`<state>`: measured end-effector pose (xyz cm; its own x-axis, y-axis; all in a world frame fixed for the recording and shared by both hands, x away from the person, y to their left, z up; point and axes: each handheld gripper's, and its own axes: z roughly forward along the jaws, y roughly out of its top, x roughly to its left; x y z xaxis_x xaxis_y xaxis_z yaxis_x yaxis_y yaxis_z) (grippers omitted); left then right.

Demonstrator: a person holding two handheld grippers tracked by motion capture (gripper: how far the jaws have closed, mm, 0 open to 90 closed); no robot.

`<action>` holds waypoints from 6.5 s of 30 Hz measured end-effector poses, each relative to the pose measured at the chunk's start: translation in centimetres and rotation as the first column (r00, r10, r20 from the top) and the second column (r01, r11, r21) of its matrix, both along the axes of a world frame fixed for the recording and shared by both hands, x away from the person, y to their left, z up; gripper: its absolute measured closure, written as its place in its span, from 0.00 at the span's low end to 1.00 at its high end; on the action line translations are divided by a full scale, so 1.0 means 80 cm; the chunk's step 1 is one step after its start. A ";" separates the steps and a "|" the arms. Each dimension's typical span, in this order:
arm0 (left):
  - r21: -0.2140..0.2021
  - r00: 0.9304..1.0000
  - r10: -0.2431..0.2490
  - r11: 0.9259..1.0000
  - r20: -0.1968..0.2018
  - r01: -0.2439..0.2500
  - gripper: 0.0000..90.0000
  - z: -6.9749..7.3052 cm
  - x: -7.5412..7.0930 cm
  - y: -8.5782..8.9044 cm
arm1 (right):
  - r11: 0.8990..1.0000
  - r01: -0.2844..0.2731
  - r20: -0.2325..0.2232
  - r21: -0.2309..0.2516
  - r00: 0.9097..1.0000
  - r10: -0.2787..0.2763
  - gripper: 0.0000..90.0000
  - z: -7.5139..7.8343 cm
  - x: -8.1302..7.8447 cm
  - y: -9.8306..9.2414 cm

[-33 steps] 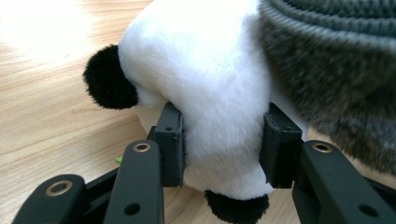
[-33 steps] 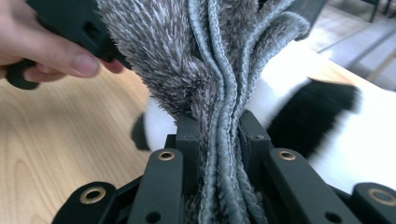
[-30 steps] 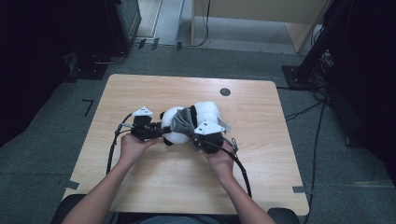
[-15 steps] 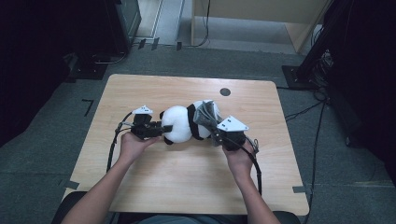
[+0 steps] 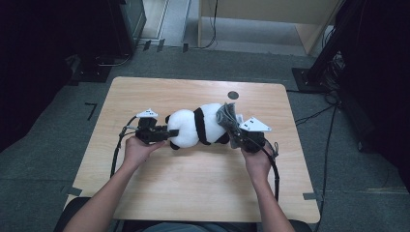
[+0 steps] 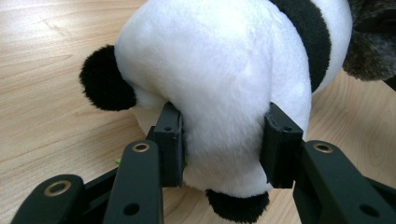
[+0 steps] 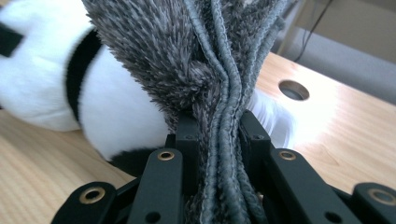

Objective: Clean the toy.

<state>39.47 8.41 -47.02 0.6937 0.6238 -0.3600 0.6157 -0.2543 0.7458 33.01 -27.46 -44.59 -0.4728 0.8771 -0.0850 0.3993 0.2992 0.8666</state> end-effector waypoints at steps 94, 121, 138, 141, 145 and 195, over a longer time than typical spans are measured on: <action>0.003 0.999 -0.032 0.999 -0.013 0.032 0.63 0.003 0.000 -0.003 | 0.883 -0.453 -0.149 0.121 0.871 0.468 0.84 -0.003 -0.036 0.142; 0.035 0.999 -0.046 0.998 -0.005 0.046 0.65 0.003 0.000 -0.005 | 0.963 -0.270 -0.277 0.023 0.924 0.266 0.83 -0.018 0.000 0.046; 0.028 0.999 -0.052 0.998 -0.013 0.052 0.65 0.003 0.004 -0.004 | 0.982 -0.181 -0.310 0.049 0.932 0.187 0.83 -0.027 0.010 -0.016; 0.026 0.999 -0.052 0.998 -0.015 0.052 0.65 0.002 0.005 -0.003 | 0.988 -0.145 -0.324 0.059 0.933 0.157 0.83 -0.033 0.014 -0.030; 0.020 0.998 -0.052 0.998 -0.021 0.052 0.65 0.002 0.006 -0.001 | 0.994 -0.093 -0.342 0.059 0.933 0.108 0.83 -0.040 0.020 -0.045; 0.025 1.000 -0.023 0.999 0.004 0.023 0.55 -0.003 0.002 0.001 | 0.860 -0.479 -0.258 0.176 0.821 0.510 0.83 -0.009 0.000 0.119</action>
<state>39.65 8.51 -47.29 0.7097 0.6162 -0.3417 0.6062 -0.2868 0.7418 32.99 -17.92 -45.33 -0.8344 0.5151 0.1959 0.4546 0.4424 0.7731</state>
